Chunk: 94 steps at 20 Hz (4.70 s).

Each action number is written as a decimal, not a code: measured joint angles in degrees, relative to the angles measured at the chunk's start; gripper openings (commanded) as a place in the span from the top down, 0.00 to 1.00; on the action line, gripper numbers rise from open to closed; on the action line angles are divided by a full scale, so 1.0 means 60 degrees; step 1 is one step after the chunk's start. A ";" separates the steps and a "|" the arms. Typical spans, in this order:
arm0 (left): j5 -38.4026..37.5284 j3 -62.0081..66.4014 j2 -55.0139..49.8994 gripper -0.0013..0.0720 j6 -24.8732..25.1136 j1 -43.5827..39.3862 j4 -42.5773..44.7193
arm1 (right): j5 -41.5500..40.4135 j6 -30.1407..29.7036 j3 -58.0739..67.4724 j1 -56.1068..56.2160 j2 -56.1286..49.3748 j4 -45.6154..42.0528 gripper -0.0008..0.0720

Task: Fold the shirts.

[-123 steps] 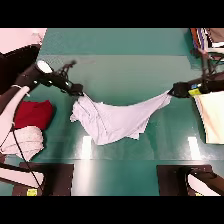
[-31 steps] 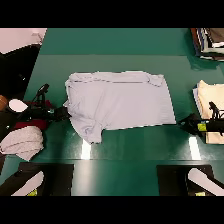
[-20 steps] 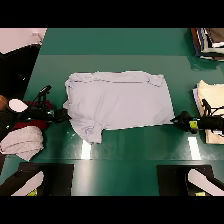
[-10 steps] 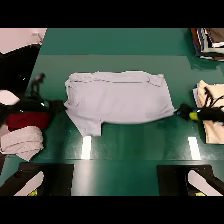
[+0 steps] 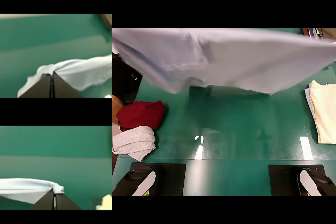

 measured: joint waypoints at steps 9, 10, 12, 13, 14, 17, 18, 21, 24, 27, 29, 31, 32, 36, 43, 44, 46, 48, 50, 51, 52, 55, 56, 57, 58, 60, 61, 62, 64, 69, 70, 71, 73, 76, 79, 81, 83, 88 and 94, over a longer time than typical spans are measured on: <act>-0.0550 0.2091 -0.0259 0.95 -0.0656 0.0000 -0.0153 | 0.3049 0.0419 0.4080 0.0044 -0.1377 -0.1209 0.98; -0.0703 0.1789 -0.0463 0.95 -0.0681 0.0000 -0.0204 | 0.3308 0.0481 0.4277 0.0117 -0.1741 -0.1249 0.98; -0.0987 0.1075 -0.1027 0.95 -0.0696 0.0000 -0.0262 | 0.3661 0.0561 0.4364 0.0350 -0.2503 -0.1311 0.98; -0.1089 0.0634 -0.1435 0.95 -0.0699 0.0000 -0.0262 | 0.3781 0.0594 0.4237 0.0528 -0.2951 -0.1362 0.98; -0.1195 0.0186 -0.1880 0.95 -0.0681 0.0000 -0.0259 | 0.3887 0.0637 0.4033 0.0707 -0.3417 -0.1479 0.98; -0.1300 -0.0940 -0.3424 0.95 -0.0568 0.0000 -0.0302 | 0.4029 0.0794 0.3224 0.1118 -0.4921 -0.1909 0.98; -0.1319 -0.1184 -0.4025 0.95 -0.0528 0.0000 -0.0306 | 0.4051 0.0834 0.2969 0.1191 -0.5497 -0.2000 0.98; -0.0973 -0.1632 -0.5967 0.95 -0.0350 -0.0033 -0.0357 | 0.3894 0.0892 0.2659 0.1311 -0.7198 -0.2171 0.98; 0.0091 -0.1614 -0.7606 0.95 -0.0087 -0.0149 -0.0433 | 0.3417 0.0911 0.3169 0.1359 -0.8765 -0.2218 0.98; 0.1271 -0.1158 -0.8663 0.95 0.0186 -0.0259 -0.0546 | 0.2911 0.0918 0.4182 0.1370 -0.9945 -0.2222 0.98; 0.1934 -0.0827 -0.9056 0.95 0.0273 -0.0288 -0.0543 | 0.2681 0.0922 0.4710 0.1377 -1.0415 -0.2215 0.98; 0.2200 -0.0528 -0.9249 0.95 0.0372 -0.0291 -0.0550 | 0.2484 0.0929 0.5013 0.1381 -1.0673 -0.2211 0.98; 0.2157 -0.0372 -0.9311 0.95 0.0433 -0.0291 -0.0543 | 0.2459 0.0929 0.5107 0.1381 -1.0754 -0.2215 0.98; 0.0936 -0.0138 -0.9402 0.95 0.0648 -0.0317 -0.0095 | 0.2659 0.0936 0.4717 0.1501 -1.0655 -0.2302 0.98; 0.0018 -0.1657 -0.9194 0.95 0.0739 -0.0637 0.0579 | 0.1275 0.1009 0.0907 0.1931 -0.8754 -0.2557 0.98; 0.0015 -0.1847 -0.9180 0.95 0.0754 -0.0670 0.0612 | 0.1064 0.1067 0.0459 0.1956 -0.8542 -0.2565 0.98; 0.0004 -0.2124 -0.9169 0.68 0.0750 -0.0721 0.0659 | 0.0787 0.1126 -0.0291 0.1996 -0.8291 -0.2554 0.95; -0.0058 -0.2266 -0.9151 0.41 0.0659 -0.0754 0.0769 | 0.0608 0.1155 -0.0761 0.2011 -0.8138 -0.2484 0.49; -0.0259 -0.2342 -0.9016 0.41 0.0576 -0.0765 0.0976 | 0.0568 0.1158 -0.1024 0.1967 -0.7974 -0.2248 0.49; -0.0361 -0.2386 -0.8859 0.41 0.0543 -0.0780 0.1169 | 0.0572 0.1158 -0.1093 0.1898 -0.7828 -0.2120 0.49; -0.0488 -0.2477 -0.8652 0.41 0.0525 -0.0780 0.1388 | 0.0627 0.1162 -0.1155 0.1800 -0.7654 -0.2065 0.49; -0.0696 -0.3464 -0.7468 0.41 0.0401 -0.0776 0.2011 | 0.1122 0.1115 -0.1417 0.1432 -0.6754 -0.1869 0.49; -0.0710 -0.4018 -0.6965 0.41 0.0339 -0.0776 0.2087 | 0.1275 0.1060 -0.1577 0.1344 -0.6411 -0.1843 0.49; -0.0710 -0.4747 -0.6379 0.41 0.0266 -0.0776 0.2116 | 0.1406 0.0980 -0.1792 0.1271 -0.6007 -0.1814 0.49; -0.0670 -0.5501 -0.5810 0.41 0.0204 -0.0776 0.2069 | 0.1483 0.0922 -0.2036 0.1224 -0.5650 -0.1770 0.49; -0.0474 -0.7187 -0.4623 0.41 0.0076 -0.0780 0.1705 | 0.1537 0.0827 -0.2597 0.1169 -0.4940 -0.1694 0.49; -0.0339 -0.8047 -0.4044 0.41 -0.0015 -0.0783 0.1457 | 0.1508 0.0769 -0.2892 0.1155 -0.4634 -0.1559 0.49; -0.0186 -0.8805 -0.3559 0.41 -0.0113 -0.0783 0.1239 | 0.1428 0.0710 -0.3147 0.1155 -0.4368 -0.1410 0.49; 0.0153 -1.0240 -0.2681 0.41 -0.0306 -0.0783 0.0772 | 0.1249 0.0590 -0.3621 0.1147 -0.3934 -0.1060 0.49; 0.1399 -1.2149 -0.1829 0.41 -0.0455 -0.0783 -0.0361 | 0.1049 0.0415 -0.4113 0.1140 -0.3475 -0.0448 0.49; 0.1643 -1.2335 -0.1763 0.41 -0.0437 -0.0776 -0.0608 | 0.1045 0.0401 -0.4146 0.1140 -0.3450 -0.0393 0.49; 0.1861 -1.2509 -0.1723 0.41 -0.0368 -0.0780 -0.0922 | 0.1038 0.0386 -0.4167 0.1140 -0.3424 -0.0346 0.49; 0.2313 -1.2750 -0.1665 0.41 -0.0175 -0.0794 -0.1490 | 0.1035 0.0372 -0.4197 0.1140 -0.3399 -0.0306 0.49; 0.2863 -1.2950 -0.1650 0.94 0.0055 -0.0798 -0.1774 | 0.1129 0.0357 -0.4218 0.1115 -0.3377 -0.0255 0.49; 0.2918 -1.2968 -0.1632 0.95 0.0193 -0.0794 -0.1883 | 0.1566 0.0346 -0.4229 0.0860 -0.3377 -0.0273 0.49; 0.2634 -1.2837 -0.1610 0.95 0.0310 -0.0787 -0.1956 | 0.1963 0.0339 -0.4335 0.0503 -0.3340 -0.0404 0.49; 0.2204 -1.2670 -0.1592 0.95 0.0412 -0.0787 -0.1949 | 0.2266 0.0372 -0.4849 0.0044 -0.3169 -0.0718 0.44; 0.1698 -1.2469 -0.1577 0.95 0.0583 -0.0787 -0.1883 | 0.2317 0.0437 -0.7610 -0.0980 -0.2667 -0.0652 0.29; 0.1504 -1.2415 -0.1577 0.95 0.0627 -0.0787 -0.1789 | 0.0765 0.0160 -0.9449 -0.0229 -0.2535 0.0820 0.55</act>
